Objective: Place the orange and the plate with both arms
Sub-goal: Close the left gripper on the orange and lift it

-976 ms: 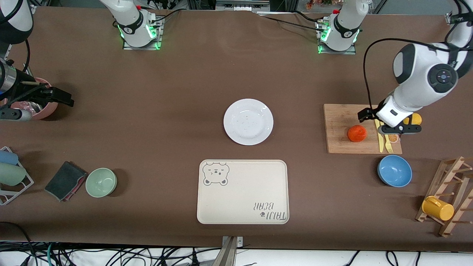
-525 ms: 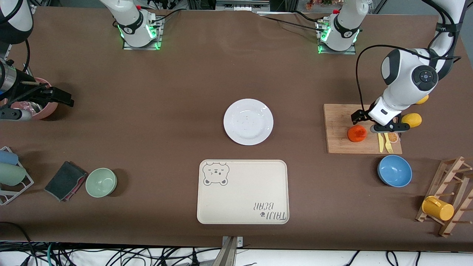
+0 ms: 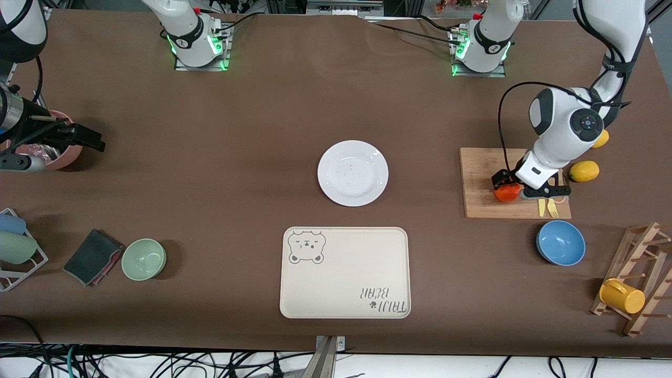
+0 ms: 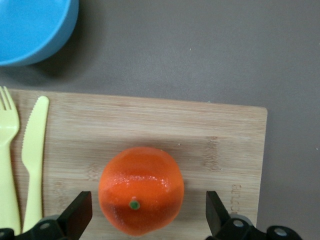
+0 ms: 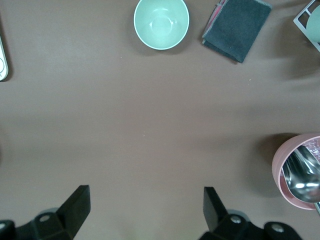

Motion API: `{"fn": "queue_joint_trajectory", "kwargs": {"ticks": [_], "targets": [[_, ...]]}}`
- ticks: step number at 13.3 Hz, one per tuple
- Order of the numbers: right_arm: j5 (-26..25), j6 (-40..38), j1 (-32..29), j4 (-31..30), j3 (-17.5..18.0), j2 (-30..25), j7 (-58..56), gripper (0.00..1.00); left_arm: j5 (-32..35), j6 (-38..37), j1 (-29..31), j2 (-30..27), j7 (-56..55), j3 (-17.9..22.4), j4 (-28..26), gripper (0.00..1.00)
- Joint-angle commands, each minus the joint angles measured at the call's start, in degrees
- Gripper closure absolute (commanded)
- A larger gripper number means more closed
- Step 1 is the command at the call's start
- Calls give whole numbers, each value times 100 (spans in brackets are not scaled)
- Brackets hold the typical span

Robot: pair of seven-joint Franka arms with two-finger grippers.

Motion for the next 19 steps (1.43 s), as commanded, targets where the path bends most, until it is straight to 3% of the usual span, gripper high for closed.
{"fn": "queue_joint_trajectory", "kwargs": {"ticks": [1,5,6,9,11,12,14,15,19], "targets": [[53,-93,-52,113,30,25,-65,0,-124,78,17,137,97,9,53,0],[53,-93,-52,113,30,25,-65,0,-97,315,18,287,106,115,44,1],[53,-93,-52,113,30,25,-65,0,-97,315,18,296,114,124,44,6],[53,-93,-52,113,30,25,-65,0,-97,324,18,340,115,115,53,29],[53,-93,-52,113,30,25,-65,0,-89,324,9,331,115,124,53,53],[53,-93,-52,113,30,34,-65,0,-71,324,9,331,115,124,53,71],[53,-93,-52,113,30,34,-57,0,-54,289,9,200,123,115,62,93],[53,-93,-52,113,30,34,-57,0,-53,245,-17,34,149,115,62,99],[62,-93,-52,113,30,34,-57,0,-132,-45,-473,-381,36,10,97,100]]}}
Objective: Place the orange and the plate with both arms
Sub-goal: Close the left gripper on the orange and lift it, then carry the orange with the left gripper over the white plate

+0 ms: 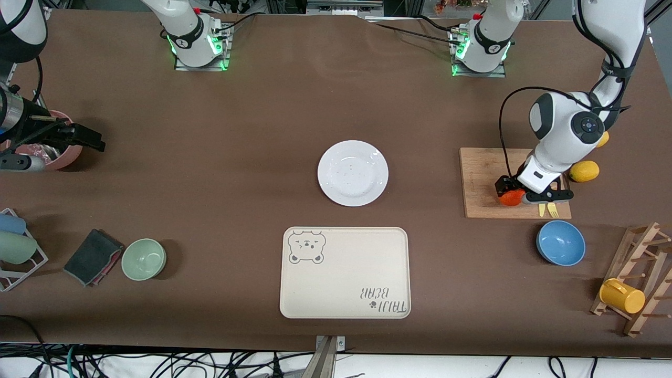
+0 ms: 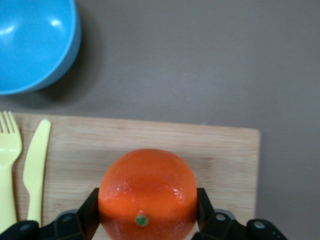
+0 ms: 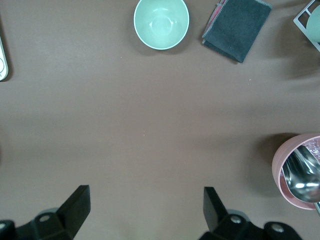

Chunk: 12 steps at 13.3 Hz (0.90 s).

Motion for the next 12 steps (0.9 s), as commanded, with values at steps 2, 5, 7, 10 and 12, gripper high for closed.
{"fn": "queue_joint_trajectory", "kwargs": {"ticks": [2,5,7,10,12], "targets": [[53,-92,-51,114,30,25,-57,0,-434,-188,-623,-305,-433,-180,-42,100],[53,-92,-51,114,30,34,-57,0,-612,-197,-1002,-269,-1338,-680,229,100],[62,-92,-51,114,30,25,-57,0,-560,-223,-1231,-269,-2094,-1083,493,100],[62,-92,-51,114,30,34,-74,0,-542,-460,-1625,-217,-2991,-1481,870,100],[62,-92,-51,114,30,34,-65,0,-542,-741,-2056,-85,-3274,-1499,1213,100]]}}
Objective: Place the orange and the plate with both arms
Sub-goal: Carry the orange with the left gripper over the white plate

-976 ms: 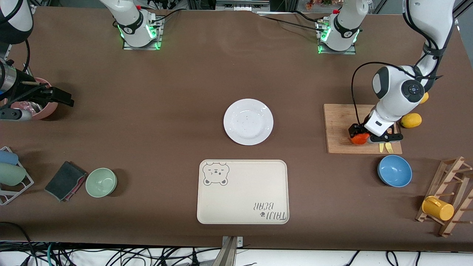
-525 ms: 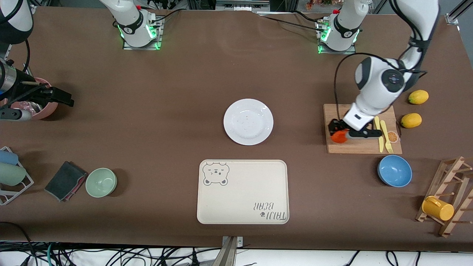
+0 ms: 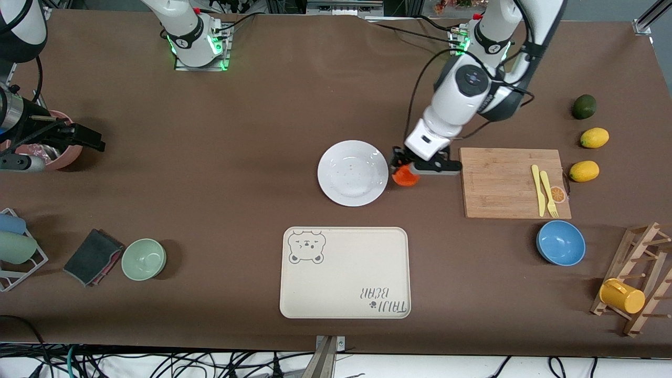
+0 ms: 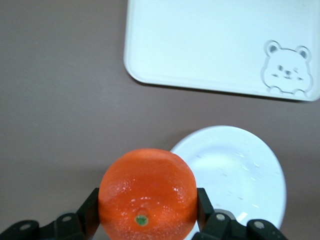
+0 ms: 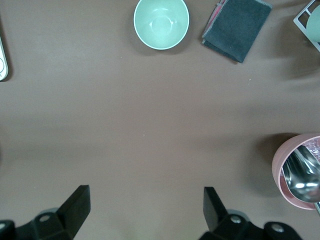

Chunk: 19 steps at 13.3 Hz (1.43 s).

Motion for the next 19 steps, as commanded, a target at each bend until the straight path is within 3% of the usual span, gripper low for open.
{"fn": "queue_joint_trajectory", "kwargs": {"ticks": [1,6,10,16,18,19], "targets": [[62,-92,-50,113,30,34,-65,0,-65,-453,-495,247,-396,45,567,100],[62,-92,-50,113,30,34,-56,0,1163,-788,-1085,994,-1837,54,1236,100],[62,-92,-50,113,30,34,-56,0,1183,-788,-1252,1679,-1883,106,1720,100],[62,-92,-50,113,30,34,-48,0,1174,-736,-1367,2067,-1953,212,1738,99],[62,-92,-50,113,30,34,-39,0,1174,-727,-1367,2138,-1944,221,1738,83],[62,-92,-50,113,38,34,-39,0,1174,-718,-1367,2173,-1944,221,1738,63]]}}
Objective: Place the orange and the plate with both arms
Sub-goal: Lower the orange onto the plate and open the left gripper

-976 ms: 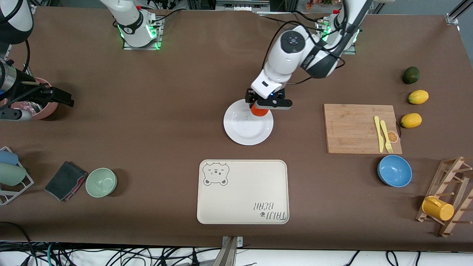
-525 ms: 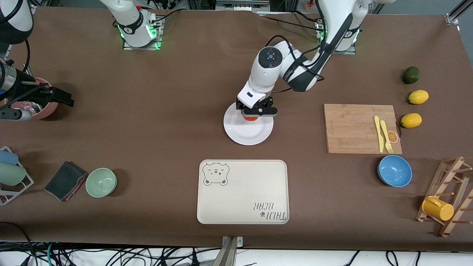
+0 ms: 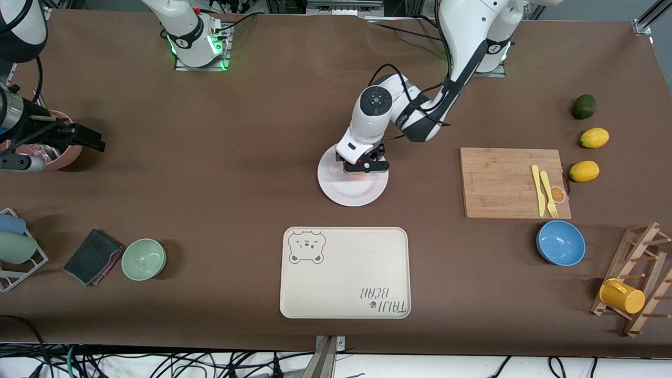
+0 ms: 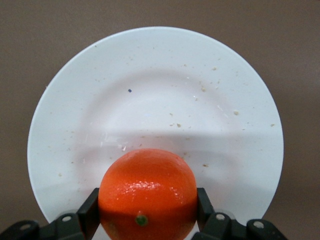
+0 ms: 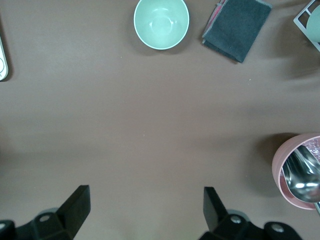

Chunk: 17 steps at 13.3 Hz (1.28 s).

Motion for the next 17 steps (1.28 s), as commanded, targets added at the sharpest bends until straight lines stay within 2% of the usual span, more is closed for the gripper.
{"fn": "queue_joint_trajectory", "kwargs": {"ticks": [1,3,5,6,7,12,15,17], "targets": [[62,-91,-50,105,38,33,-48,0,200,-58,-99,135,-153,125,175,41],[62,-91,-50,105,38,33,-83,0,200,-6,-99,144,-153,143,175,29],[62,-91,-50,105,38,33,-74,0,200,39,-99,144,-153,151,166,23],[62,-91,-50,105,38,33,-74,0,200,56,-99,144,-135,186,166,8],[62,-91,-50,105,38,33,-83,0,218,56,-99,126,-118,195,166,0],[62,-91,-50,105,38,33,-83,0,218,4,59,-452,-47,354,105,0],[62,-91,-50,105,38,33,-83,0,227,-66,637,-1198,-56,354,-272,0],[62,-99,-50,105,29,33,-83,0,227,-451,998,-1673,75,354,-405,0]]}}
